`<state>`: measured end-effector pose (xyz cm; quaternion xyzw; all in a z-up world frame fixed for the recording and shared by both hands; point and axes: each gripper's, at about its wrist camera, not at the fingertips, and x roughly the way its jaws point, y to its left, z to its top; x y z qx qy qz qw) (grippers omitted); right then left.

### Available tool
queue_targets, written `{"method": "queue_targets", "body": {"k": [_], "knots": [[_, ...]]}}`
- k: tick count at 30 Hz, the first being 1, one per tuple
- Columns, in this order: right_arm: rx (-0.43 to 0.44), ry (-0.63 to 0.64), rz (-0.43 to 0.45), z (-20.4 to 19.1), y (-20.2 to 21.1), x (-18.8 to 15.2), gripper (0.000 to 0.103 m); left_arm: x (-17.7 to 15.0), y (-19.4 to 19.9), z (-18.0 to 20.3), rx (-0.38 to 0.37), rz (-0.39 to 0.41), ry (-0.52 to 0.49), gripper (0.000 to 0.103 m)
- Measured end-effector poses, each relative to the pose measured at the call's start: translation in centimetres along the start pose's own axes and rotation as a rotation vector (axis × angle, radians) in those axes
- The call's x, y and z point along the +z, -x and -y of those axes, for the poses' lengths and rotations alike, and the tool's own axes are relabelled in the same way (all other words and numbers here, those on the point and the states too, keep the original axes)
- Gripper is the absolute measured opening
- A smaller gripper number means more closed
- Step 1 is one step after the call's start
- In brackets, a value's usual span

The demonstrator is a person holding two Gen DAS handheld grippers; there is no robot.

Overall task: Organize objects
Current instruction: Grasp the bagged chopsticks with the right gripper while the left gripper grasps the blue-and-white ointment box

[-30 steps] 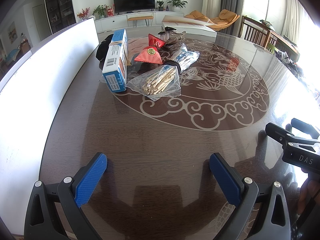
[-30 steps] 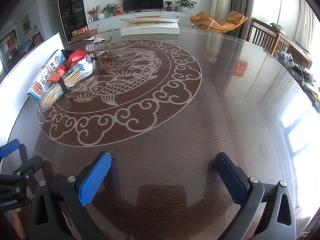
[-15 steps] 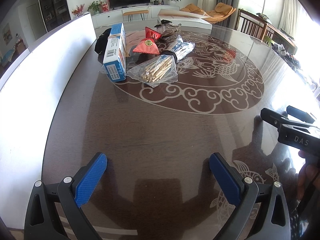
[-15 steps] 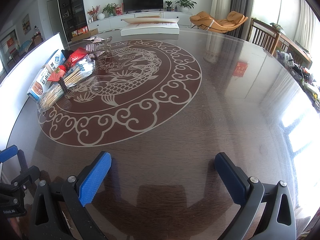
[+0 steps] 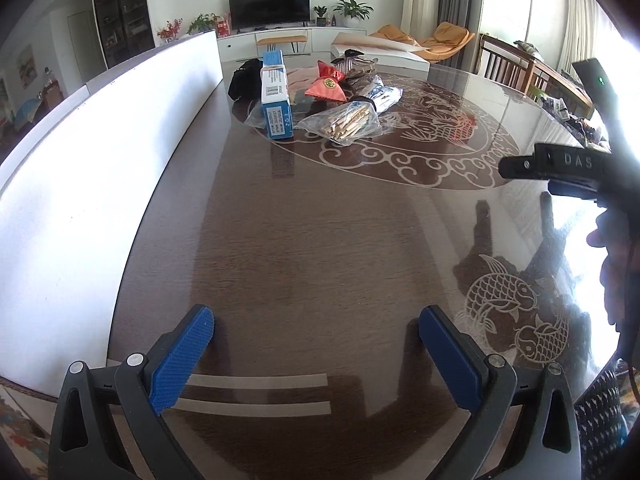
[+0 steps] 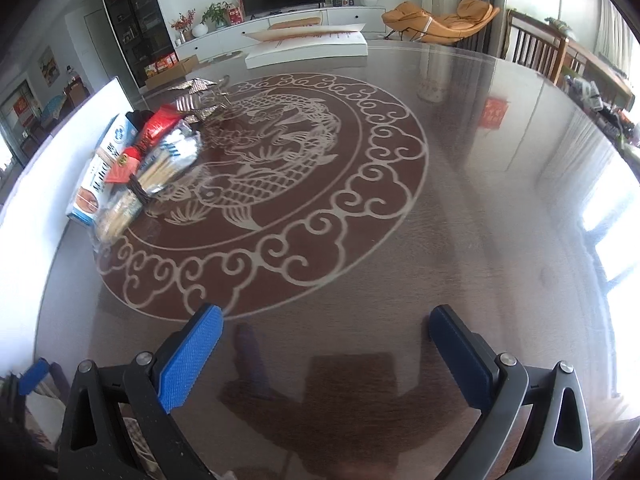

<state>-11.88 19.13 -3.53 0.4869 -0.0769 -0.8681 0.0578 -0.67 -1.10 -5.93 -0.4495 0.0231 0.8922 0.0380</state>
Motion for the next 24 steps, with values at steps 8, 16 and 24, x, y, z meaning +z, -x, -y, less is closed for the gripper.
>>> {"method": "queue_targets", "body": {"k": [8, 16, 24], "knots": [[0.115, 0.084, -0.084, -11.5, -5.4, 7.0, 0.098, -0.3, 0.2, 0.0, 0.000, 0.023, 0.001, 0.103], [0.010, 0.215, -0.116, -12.0, -6.1, 5.9, 0.032, -0.5, 0.5, -0.1, -0.007, 0.038, -0.002, 0.103], [-0.082, 0.262, -0.006, -2.8, -0.2, 0.1, 0.030, -0.6, 0.2, 0.1, -0.004, 0.046, 0.003, 0.103]]}}
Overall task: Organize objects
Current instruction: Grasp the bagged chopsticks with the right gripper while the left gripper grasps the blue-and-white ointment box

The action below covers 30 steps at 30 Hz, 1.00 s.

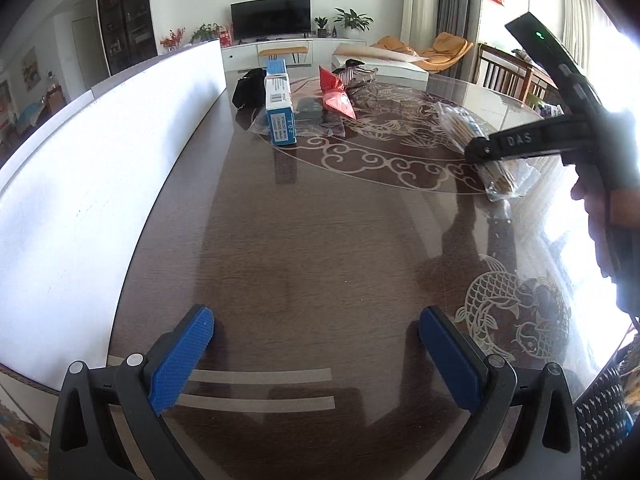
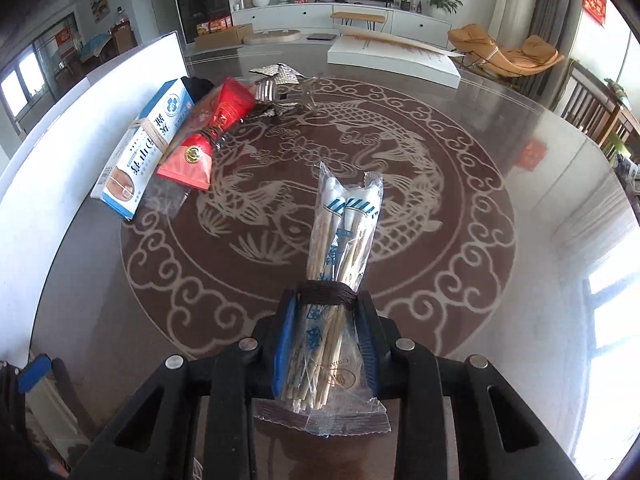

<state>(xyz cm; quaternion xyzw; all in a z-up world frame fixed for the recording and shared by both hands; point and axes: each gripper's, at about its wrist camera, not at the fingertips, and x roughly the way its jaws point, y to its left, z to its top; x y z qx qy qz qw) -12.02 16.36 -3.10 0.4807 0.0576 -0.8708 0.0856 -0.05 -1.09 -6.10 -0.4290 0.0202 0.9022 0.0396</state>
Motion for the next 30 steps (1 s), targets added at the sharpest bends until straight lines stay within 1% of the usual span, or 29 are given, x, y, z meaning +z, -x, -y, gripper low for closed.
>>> {"method": "queue_targets", "body": {"k": [2, 3, 4, 6, 9, 10, 13, 16, 18, 20, 23, 25, 26, 27, 28, 29, 30], "knots": [[-0.008, -0.026, 0.028, 1.4, 0.8, -1.5, 0.032, 0.0, -0.1, -0.1, 0.000, 0.001, 0.002, 0.103], [-0.010, -0.039, 0.038, 1.8, 1.0, -2.1, 0.041, 0.0, -0.1, -0.1, 0.000, 0.002, 0.002, 0.103], [-0.015, -0.046, 0.040, 2.1, 1.0, -2.6, 0.059, 0.0, -0.1, -0.1, 0.000, 0.002, 0.002, 0.103], [-0.021, -0.043, 0.046, 2.3, 0.5, -3.3, 0.079, -0.1, -0.1, -0.1, -0.001, 0.002, 0.001, 0.103], [-0.016, -0.039, 0.080, 2.4, 0.3, -3.6, 0.083, -0.1, -0.1, -0.2, -0.005, 0.003, 0.000, 0.103], [-0.017, -0.039, 0.083, 2.4, 0.2, -3.7, 0.086, -0.1, -0.1, -0.3, -0.005, 0.004, 0.000, 0.103], [-0.018, -0.040, 0.080, 2.4, 0.2, -3.7, 0.090, 0.0, 0.0, -0.3, -0.005, 0.002, 0.001, 0.103], [-0.020, -0.041, 0.072, 2.5, -0.1, -3.7, 0.096, 0.7, -0.1, -0.2, -0.003, -0.034, 0.004, 0.103], [-0.027, -0.049, 0.068, 2.6, -0.1, -3.7, 0.098, 2.8, -0.4, -0.1, 0.001, -0.021, -0.007, 0.103], [-0.027, -0.051, 0.068, 2.6, -0.2, -3.7, 0.099, 6.3, -1.1, -0.3, 0.034, -0.011, -0.003, 0.103], [-0.027, -0.050, 0.068, 2.5, -0.2, -3.6, 0.099, 12.1, -3.7, -1.8, 0.012, -0.019, 0.069, 0.103], [-0.027, -0.051, 0.068, 2.5, -0.2, -3.6, 0.099, 15.1, -6.0, -2.8, 0.023, -0.029, 0.119, 0.103], [-0.027, -0.051, 0.068, 2.5, -0.2, -3.7, 0.099, 16.2, -7.0, -3.1, 0.026, -0.034, 0.135, 0.100], [-0.027, -0.051, 0.068, 2.5, -0.2, -3.6, 0.099, 17.1, -7.9, -3.3, 0.026, -0.039, 0.143, 0.090], [-0.027, -0.050, 0.068, 2.5, -0.2, -3.6, 0.099, 17.8, -8.7, -3.4, 0.024, -0.047, 0.143, 0.084], [-0.026, -0.049, 0.066, 2.5, -0.2, -3.7, 0.099, 18.3, -9.3, -3.4, 0.018, -0.051, 0.139, 0.064], [-0.026, -0.049, 0.066, 2.5, -0.2, -3.6, 0.100, 18.5, -9.8, -3.3, 0.013, -0.056, 0.129, 0.034]]}}
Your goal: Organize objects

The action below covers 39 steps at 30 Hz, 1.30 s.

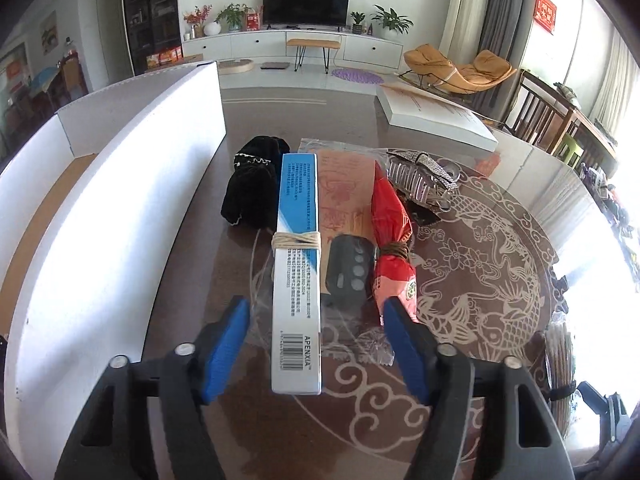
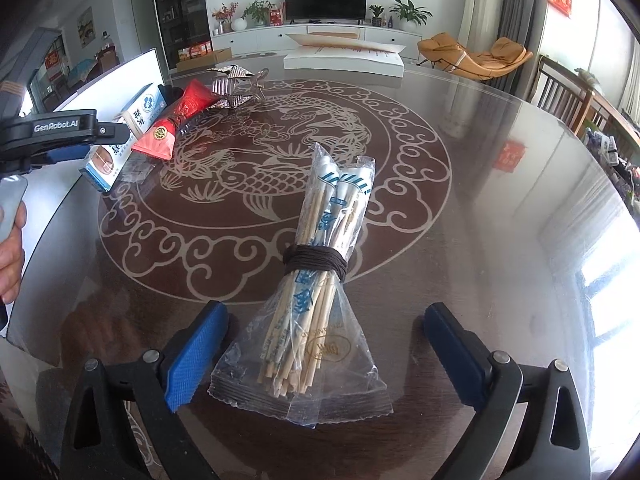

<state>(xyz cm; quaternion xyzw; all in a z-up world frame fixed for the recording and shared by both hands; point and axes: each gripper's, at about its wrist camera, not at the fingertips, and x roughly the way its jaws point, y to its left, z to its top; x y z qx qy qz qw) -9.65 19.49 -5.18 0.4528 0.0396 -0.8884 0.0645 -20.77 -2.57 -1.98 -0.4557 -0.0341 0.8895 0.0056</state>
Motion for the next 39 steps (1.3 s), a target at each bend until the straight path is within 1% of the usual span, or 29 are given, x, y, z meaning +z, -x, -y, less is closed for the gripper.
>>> {"method": "queue_targets", "body": {"k": [1, 2, 4, 5, 8, 10, 11, 12, 13, 14, 15, 16, 18, 19, 20, 22, 23, 24, 26, 27, 28, 29, 30, 31, 32, 33, 34, 39], "knots": [[0.000, 0.000, 0.000, 0.0, 0.0, 0.0, 0.100, 0.0, -0.3, 0.2, 0.020, -0.004, -0.016, 0.023], [0.000, 0.000, 0.000, 0.0, 0.0, 0.0, 0.100, -0.4, -0.2, 0.2, 0.017, 0.001, -0.024, 0.021], [0.000, 0.000, 0.000, -0.1, -0.1, 0.1, 0.100, -2.2, 1.0, 0.0, -0.013, 0.008, -0.017, 0.021], [0.000, 0.000, 0.000, -0.1, -0.1, 0.1, 0.100, -3.5, 1.9, -0.1, -0.051, 0.002, -0.008, 0.021], [0.000, 0.000, 0.000, -0.1, -0.1, 0.0, 0.100, -8.0, 5.0, -0.4, -0.218, -0.026, 0.036, 0.021], [0.000, 0.000, 0.000, -0.1, -0.1, 0.1, 0.100, -10.3, 6.0, -0.9, -0.324, -0.050, 0.063, 0.021], [0.000, 0.000, 0.000, -0.1, -0.1, 0.0, 0.100, -11.1, 6.1, -1.1, -0.346, -0.069, 0.077, 0.022], [0.000, 0.000, 0.000, -0.1, -0.1, 0.0, 0.100, -11.6, 6.0, -1.6, -0.349, -0.079, 0.095, 0.024], [-0.001, 0.000, 0.000, -0.1, -0.1, 0.1, 0.100, -11.9, 5.8, -2.1, -0.339, -0.085, 0.110, 0.027], [0.000, 0.000, 0.000, 0.0, -0.1, 0.0, 0.100, -12.2, 5.7, -2.5, -0.316, -0.088, 0.121, 0.037], [0.000, 0.000, 0.000, 0.0, -0.1, 0.0, 0.100, -12.2, 5.7, -3.0, -0.308, -0.077, 0.131, 0.039], [0.000, 0.000, 0.000, -0.1, -0.1, 0.0, 0.100, -12.1, 5.8, -3.2, -0.283, -0.074, 0.136, 0.041], [0.000, 0.000, 0.000, 0.0, -0.1, 0.0, 0.100, -11.9, 6.1, -3.6, -0.227, -0.069, 0.140, 0.051], [0.000, 0.000, 0.000, 0.0, -0.1, 0.1, 0.100, -12.0, 6.2, -3.7, -0.207, -0.065, 0.141, 0.052], [0.000, 0.000, 0.000, 0.0, -0.1, 0.0, 0.100, -12.0, 6.3, -3.7, -0.200, -0.059, 0.140, 0.052], [0.000, 0.000, 0.000, 0.0, -0.1, 0.0, 0.100, -11.9, 6.6, -3.3, -0.197, -0.046, 0.116, 0.056], [0.000, 0.000, 0.000, 0.0, -0.1, 0.0, 0.100, -11.8, 6.5, -3.0, -0.192, -0.045, 0.093, 0.064], [0.000, 0.000, 0.000, -0.1, -0.1, 0.1, 0.100, -11.6, 6.4, -2.5, -0.182, -0.045, 0.063, 0.074], [0.000, 0.000, 0.000, 0.0, -0.1, 0.0, 0.100, -11.3, 5.7, -1.5, -0.142, -0.038, 0.003, 0.083], [0.000, 0.000, 0.000, 0.0, -0.1, 0.0, 0.100, -11.1, 5.2, -1.1, -0.118, -0.047, -0.016, 0.083], [0.000, 0.000, 0.000, 0.0, -0.1, 0.0, 0.100, -11.0, 4.5, -0.8, -0.109, -0.063, -0.030, 0.083], [0.000, 0.000, 0.000, 0.0, -0.1, 0.0, 0.100, -10.9, 4.2, -0.4, -0.097, -0.061, -0.045, 0.086], [0.000, 0.000, 0.000, 0.0, -0.1, 0.0, 0.100, -10.8, 4.0, 0.1, -0.085, -0.056, -0.062, 0.087], [-0.001, -0.001, -0.001, 0.0, -0.1, 0.0, 0.100, -10.8, 3.7, 0.6, -0.070, -0.057, -0.079, 0.091], [-0.003, -0.001, -0.002, -0.1, -0.1, 0.0, 0.100, -10.8, 3.4, 1.1, -0.058, -0.059, -0.100, 0.100], [-0.004, -0.002, -0.003, 0.0, -0.1, 0.0, 0.101, -11.0, 3.0, 1.7, -0.041, -0.060, -0.132, 0.103], [-0.005, -0.003, -0.004, 0.0, -0.1, 0.0, 0.102, -11.3, 3.0, 2.2, -0.016, -0.033, -0.161, 0.103], [-0.007, -0.004, -0.005, 0.0, -0.2, 0.0, 0.103, -11.3, 2.9, 2.2, -0.027, -0.029, -0.153, 0.103]]}}
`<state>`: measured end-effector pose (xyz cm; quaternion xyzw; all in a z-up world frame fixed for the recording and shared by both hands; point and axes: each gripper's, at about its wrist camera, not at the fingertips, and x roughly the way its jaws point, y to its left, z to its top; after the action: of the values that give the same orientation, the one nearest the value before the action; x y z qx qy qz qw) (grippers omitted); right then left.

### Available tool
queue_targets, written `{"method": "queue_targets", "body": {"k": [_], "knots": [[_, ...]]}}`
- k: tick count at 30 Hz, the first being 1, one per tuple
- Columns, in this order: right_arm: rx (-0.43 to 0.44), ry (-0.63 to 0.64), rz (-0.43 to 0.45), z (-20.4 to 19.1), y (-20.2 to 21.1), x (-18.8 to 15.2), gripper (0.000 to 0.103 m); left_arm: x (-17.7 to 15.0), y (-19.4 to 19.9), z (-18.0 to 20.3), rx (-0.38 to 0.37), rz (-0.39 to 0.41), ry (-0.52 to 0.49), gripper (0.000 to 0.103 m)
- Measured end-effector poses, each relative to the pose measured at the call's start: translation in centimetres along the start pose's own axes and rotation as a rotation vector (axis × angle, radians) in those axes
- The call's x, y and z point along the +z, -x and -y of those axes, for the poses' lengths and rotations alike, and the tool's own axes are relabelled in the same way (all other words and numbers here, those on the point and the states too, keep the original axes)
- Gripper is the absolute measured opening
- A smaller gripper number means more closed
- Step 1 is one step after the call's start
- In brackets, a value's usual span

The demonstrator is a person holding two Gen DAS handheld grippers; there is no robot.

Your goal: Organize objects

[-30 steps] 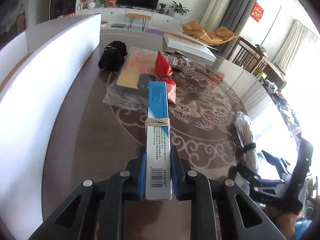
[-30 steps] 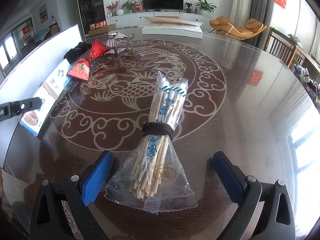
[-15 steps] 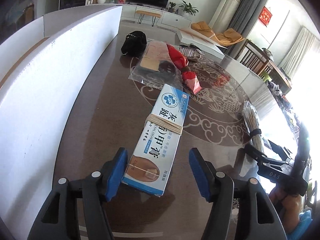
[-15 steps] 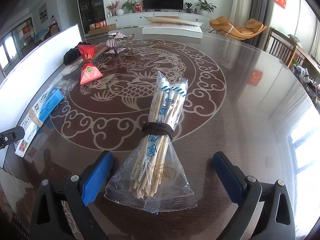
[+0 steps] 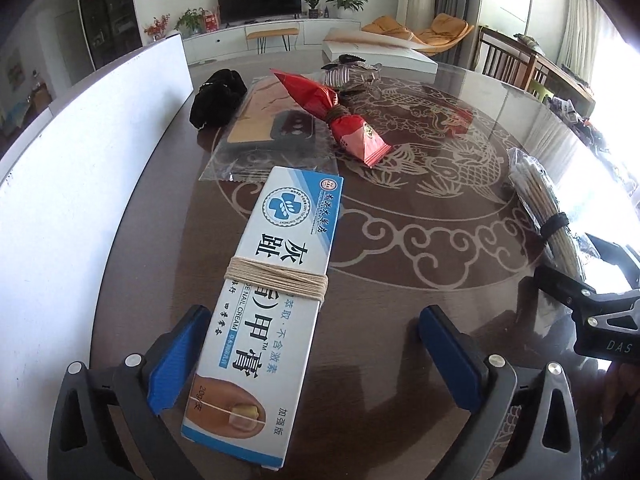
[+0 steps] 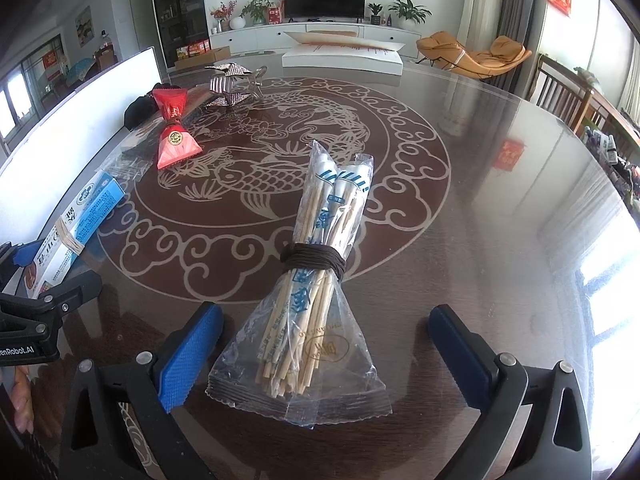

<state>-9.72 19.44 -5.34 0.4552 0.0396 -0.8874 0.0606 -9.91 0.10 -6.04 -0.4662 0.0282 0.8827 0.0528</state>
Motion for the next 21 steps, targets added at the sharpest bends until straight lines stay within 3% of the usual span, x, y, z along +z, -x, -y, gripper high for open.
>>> {"method": "queue_targets", "body": {"k": [21], "knots": [[0.000, 0.000, 0.000, 0.03, 0.04, -0.04, 0.103, -0.04, -0.15, -0.02, 0.002, 0.001, -0.001, 0.103]]}}
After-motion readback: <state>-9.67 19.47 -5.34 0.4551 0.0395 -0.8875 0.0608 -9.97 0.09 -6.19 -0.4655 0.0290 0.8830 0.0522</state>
